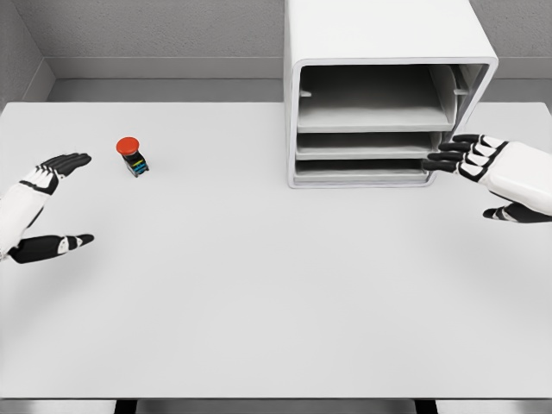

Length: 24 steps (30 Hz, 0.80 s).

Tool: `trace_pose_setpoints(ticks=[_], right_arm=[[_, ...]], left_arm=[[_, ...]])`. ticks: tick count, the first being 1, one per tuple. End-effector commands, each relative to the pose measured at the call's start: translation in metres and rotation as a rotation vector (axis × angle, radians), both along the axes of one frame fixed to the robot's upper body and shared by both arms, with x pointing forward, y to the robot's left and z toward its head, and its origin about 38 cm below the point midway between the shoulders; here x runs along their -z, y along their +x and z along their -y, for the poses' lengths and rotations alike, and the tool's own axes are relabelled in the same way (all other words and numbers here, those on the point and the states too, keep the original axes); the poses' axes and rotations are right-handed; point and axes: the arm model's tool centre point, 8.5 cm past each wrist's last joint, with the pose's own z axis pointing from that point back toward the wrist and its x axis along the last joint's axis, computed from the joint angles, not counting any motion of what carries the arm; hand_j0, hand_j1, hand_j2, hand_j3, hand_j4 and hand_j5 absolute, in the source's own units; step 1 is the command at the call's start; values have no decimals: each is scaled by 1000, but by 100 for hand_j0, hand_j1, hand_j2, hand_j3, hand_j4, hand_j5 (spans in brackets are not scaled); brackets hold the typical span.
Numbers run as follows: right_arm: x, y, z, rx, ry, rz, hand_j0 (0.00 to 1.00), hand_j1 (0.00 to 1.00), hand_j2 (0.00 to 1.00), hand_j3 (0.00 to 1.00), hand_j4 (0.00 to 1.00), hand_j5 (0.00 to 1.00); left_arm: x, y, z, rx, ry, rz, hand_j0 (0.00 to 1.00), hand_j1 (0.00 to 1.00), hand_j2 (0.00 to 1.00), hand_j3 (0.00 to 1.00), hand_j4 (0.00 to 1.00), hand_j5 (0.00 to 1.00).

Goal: Slide open multi-storey tabletop storage cabinets and put open load switch and slide close multi-storey tabletop storage cabinets

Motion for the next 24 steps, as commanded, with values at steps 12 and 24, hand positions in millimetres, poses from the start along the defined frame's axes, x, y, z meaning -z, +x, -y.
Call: trace_pose_setpoints(ticks=[12, 24], right_arm=[[19, 8, -33, -41, 75, 33, 100, 100, 100, 100, 100, 100], [-1, 28, -71, -112, 155, 118, 72, 72, 72, 72, 72, 72]], left_arm=[[-8, 54, 12, 84, 302, -135, 100, 100, 100, 100, 100, 100], [-74, 122, 39, 76, 256, 34, 100, 100, 100, 100, 100, 100]])
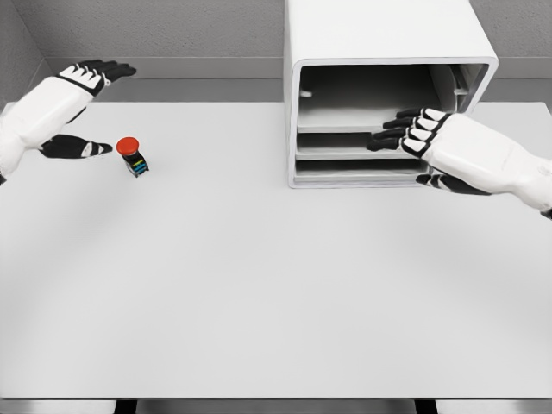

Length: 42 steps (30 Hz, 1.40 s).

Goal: Slide open multi-storey tabletop storage cabinets and put open load switch and slide close multi-storey tabletop storage cabinets

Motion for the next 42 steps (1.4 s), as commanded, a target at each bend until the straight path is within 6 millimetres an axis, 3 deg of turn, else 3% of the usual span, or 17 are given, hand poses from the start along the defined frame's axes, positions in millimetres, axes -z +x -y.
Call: trace_pose_setpoints(ticks=[1, 7, 11, 15, 20, 32, 42], right_arm=[[3, 1, -4, -5, 23, -8, 72, 72, 72, 72, 72, 72], [2, 4, -14, -25, 39, -1, 72, 72, 72, 72, 72, 72], [-3, 7, -20, -35, 57, 14, 73, 73, 73, 73, 73, 73], [5, 16, -22, -17, 96, -2, 73, 73, 73, 73, 73, 73], [16, 35, -27, 4, 102, -45, 73, 73, 73, 73, 73, 73], [34, 72, -43, 28, 128, -108, 74, 74, 74, 74, 74, 74], [41, 88, -44, 54, 132, -135, 75, 75, 75, 75, 75, 75]], left_arm=[[17, 6, 3, 1, -20, -51, 100, 100, 100, 100, 100, 100], [40, 26, 19, 35, 42, -145, 100, 100, 100, 100, 100, 100], [55, 31, 14, 12, 112, -198, 100, 100, 100, 100, 100, 100], [72, 38, 2, -9, 150, -269, 100, 100, 100, 100, 100, 100], [72, 53, 2, 6, 208, -310, 100, 100, 100, 100, 100, 100], [74, 67, -8, -49, 307, -337, 100, 100, 100, 100, 100, 100], [70, 80, -1, -32, 336, -356, 100, 100, 100, 100, 100, 100]])
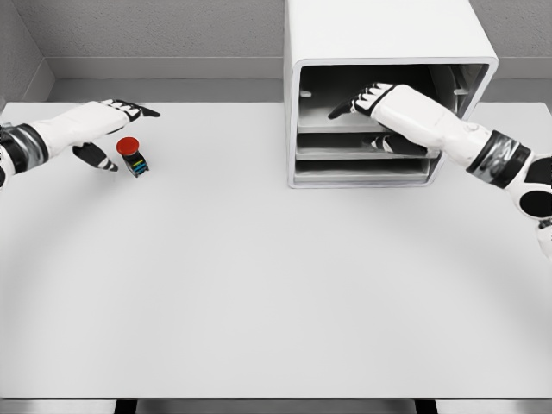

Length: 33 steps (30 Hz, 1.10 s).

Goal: Slide open multi-storey tabletop storage cabinets and put open load switch and slide close multi-storey tabletop storage cabinets

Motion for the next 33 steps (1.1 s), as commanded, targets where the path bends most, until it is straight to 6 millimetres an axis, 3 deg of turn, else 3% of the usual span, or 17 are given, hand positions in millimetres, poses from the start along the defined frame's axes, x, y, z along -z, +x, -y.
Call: trace_pose_setpoints(ticks=[1, 6, 13, 23, 30, 33], right_arm=[[8, 4, -1, 9, 7, -26, 77, 77, 77, 77, 77, 77], [13, 9, 3, 26, 4, -44, 77, 77, 77, 77, 77, 77], [24, 10, 0, 21, -28, -65, 77, 77, 77, 77, 77, 77], [29, 8, 0, 19, -42, -74, 77, 77, 77, 77, 77, 77], [26, 5, 7, 24, -57, -66, 77, 77, 77, 77, 77, 77], [18, 1, 8, 11, -64, -45, 77, 77, 77, 77, 77, 77]], left_arm=[[8, 0, 1, 1, 4, -24, 100, 100, 100, 100, 100, 100], [11, 2, 2, 1, 56, -32, 100, 100, 100, 100, 100, 100], [13, 3, 3, 0, 73, -35, 88, 88, 88, 88, 88, 88], [18, 7, 0, -12, 81, -63, 82, 82, 82, 82, 82, 82], [19, 7, 4, -3, 87, -67, 79, 79, 79, 79, 79, 79], [19, 7, 4, -3, 85, -65, 70, 70, 70, 70, 70, 70]])
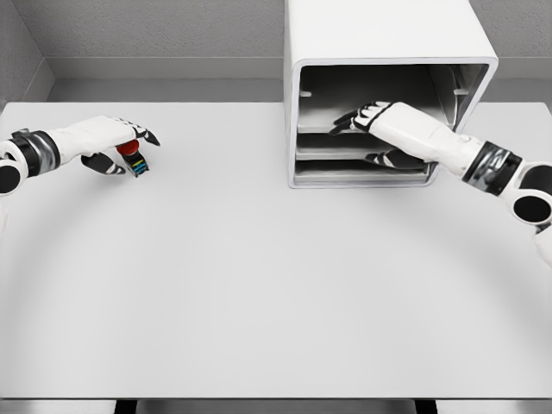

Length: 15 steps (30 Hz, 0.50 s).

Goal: Slide open multi-storey tabletop storage cabinets and put open load switch and slide close multi-storey tabletop storage cabinets

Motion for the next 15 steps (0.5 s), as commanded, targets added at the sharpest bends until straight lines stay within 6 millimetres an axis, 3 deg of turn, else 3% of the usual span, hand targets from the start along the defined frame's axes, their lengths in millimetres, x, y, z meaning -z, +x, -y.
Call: trace_pose_setpoints(ticks=[1, 15], right_arm=[[-8, -4, 2, -9, -6, 18, 77, 77, 77, 77, 77, 77], [-9, -28, 2, -57, -33, 31, 77, 77, 77, 77, 77, 77]], left_arm=[[-1, 0, 0, -2, -6, 1, 69, 69, 69, 69, 69, 69], [-2, 0, 0, -1, -10, 5, 52, 52, 52, 52, 52, 52]])
